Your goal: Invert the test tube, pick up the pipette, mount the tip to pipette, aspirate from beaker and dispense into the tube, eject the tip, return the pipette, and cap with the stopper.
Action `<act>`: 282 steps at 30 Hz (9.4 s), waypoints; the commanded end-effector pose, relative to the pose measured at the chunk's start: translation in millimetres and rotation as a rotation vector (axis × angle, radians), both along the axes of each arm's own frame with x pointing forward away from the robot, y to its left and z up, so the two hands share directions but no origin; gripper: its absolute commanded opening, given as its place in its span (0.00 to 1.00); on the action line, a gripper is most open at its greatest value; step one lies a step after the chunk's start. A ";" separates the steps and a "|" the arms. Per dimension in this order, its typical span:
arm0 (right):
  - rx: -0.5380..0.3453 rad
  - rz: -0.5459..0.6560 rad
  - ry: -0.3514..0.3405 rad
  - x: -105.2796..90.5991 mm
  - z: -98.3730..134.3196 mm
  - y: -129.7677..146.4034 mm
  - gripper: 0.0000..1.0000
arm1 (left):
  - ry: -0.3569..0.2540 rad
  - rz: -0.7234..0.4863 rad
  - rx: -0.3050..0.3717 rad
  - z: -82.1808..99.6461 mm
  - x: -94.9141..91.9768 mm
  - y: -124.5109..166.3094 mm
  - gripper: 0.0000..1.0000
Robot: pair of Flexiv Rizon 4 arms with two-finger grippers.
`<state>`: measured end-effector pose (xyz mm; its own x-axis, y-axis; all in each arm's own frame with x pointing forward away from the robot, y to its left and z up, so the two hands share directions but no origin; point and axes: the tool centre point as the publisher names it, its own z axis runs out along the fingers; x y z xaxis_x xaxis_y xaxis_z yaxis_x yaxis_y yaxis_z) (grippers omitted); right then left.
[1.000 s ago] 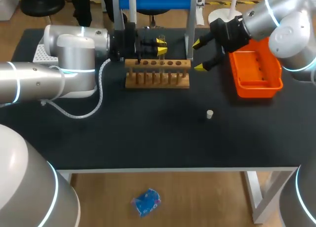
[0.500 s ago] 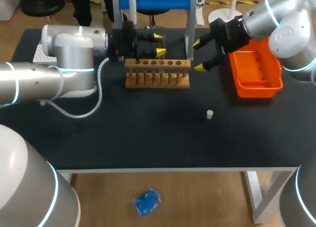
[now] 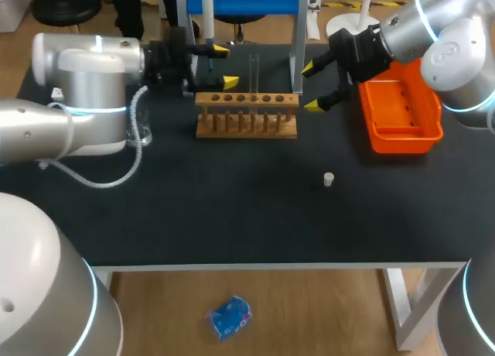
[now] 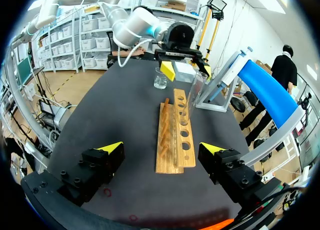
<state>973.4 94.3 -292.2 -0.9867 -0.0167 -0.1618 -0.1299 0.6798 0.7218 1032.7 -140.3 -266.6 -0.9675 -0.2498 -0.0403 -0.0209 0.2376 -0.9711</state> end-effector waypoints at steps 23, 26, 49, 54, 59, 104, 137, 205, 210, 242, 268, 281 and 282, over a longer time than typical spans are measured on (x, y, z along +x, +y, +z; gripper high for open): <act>0.000 0.000 0.000 -0.3 0.1 -0.7 1.00 | -0.048 0.418 0.042 50.1 -55.5 85.5 1.00; 0.000 0.000 0.000 -0.3 0.1 -0.7 1.00 | -0.048 0.418 0.042 50.1 -55.5 85.5 1.00; 0.280 -0.035 0.015 -124.3 15.6 7.7 1.00 | 0.017 0.491 0.069 51.2 -60.5 193.2 1.00; 0.365 0.001 0.008 -156.1 11.6 15.5 1.00 | 0.042 0.477 0.100 41.8 -60.0 213.9 1.00; 0.369 0.026 0.014 -161.3 12.0 16.5 1.00 | 0.042 0.477 0.100 41.8 -60.0 213.9 1.00; 0.541 0.067 0.089 -199.3 -18.6 34.1 1.00 | 0.219 0.688 0.259 -27.7 -3.8 345.7 1.00; 0.549 0.127 0.089 -202.0 -20.6 34.9 1.00 | 0.163 0.736 0.264 -44.6 18.5 365.6 1.00; 0.549 0.127 0.089 -202.0 -20.6 34.9 1.00 | 0.238 0.728 0.281 -92.2 85.1 365.5 0.47; 0.549 0.127 0.089 -202.0 -20.6 34.9 1.00 | 0.238 0.732 0.283 -93.4 86.8 366.0 0.47; 0.549 0.127 0.089 -202.0 -20.6 34.9 1.00 | 0.236 0.745 0.279 -99.0 91.9 369.4 0.23; 0.549 0.127 0.089 -202.0 -20.6 34.9 1.00 | 0.198 0.776 0.267 -99.2 94.9 370.4 0.22; 0.549 0.127 0.089 -202.0 -20.6 34.9 1.00 | 0.189 0.782 0.272 -98.8 97.1 370.4 0.00; 0.549 0.127 0.089 -202.0 -20.6 34.9 1.00 | 0.189 0.782 0.275 -99.0 97.0 370.7 0.00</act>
<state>772.2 129.0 -312.4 -0.9927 -0.0745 -0.0951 -0.1074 0.1847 0.9769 1129.4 232.1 -363.1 -0.5205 -0.8524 -0.0490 -0.4355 0.3145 -0.8435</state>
